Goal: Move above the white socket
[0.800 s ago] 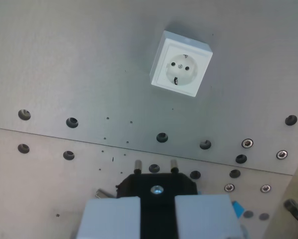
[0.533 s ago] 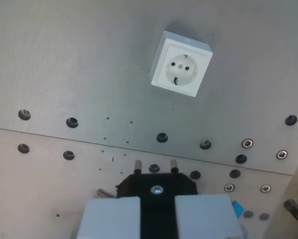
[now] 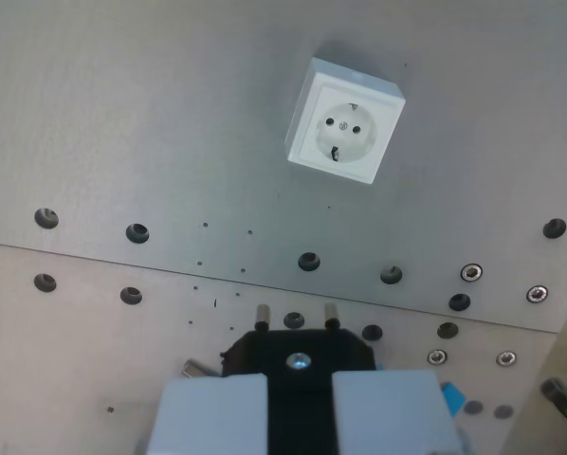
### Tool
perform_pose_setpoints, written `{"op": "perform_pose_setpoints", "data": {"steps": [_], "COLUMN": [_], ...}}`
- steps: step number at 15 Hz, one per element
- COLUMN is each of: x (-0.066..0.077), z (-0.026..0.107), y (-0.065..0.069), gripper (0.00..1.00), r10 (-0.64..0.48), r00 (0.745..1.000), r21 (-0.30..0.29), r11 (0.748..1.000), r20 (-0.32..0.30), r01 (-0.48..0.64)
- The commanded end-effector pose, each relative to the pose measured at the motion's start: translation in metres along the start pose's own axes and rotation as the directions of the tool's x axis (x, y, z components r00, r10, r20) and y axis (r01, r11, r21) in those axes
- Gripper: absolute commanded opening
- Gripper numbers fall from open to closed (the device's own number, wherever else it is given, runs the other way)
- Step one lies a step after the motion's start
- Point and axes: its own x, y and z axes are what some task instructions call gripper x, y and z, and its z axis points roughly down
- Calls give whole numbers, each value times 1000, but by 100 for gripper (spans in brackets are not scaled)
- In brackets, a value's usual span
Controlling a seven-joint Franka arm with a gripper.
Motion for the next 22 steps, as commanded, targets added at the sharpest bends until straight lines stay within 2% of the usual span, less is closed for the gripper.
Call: {"op": "perform_pose_setpoints", "data": {"steps": [1, 10, 22], "x": [-1, -4, -10], "z": [7, 30, 85], "y": [1, 6, 15], "gripper": [0, 0, 0], "r10": [28, 79, 173], "r00": [999, 995, 982], "r21": [-6, -21, -27], "r11": [1000, 997, 984], "r20": [-15, -69, -81], "r01": [-28, -80, -175]}}
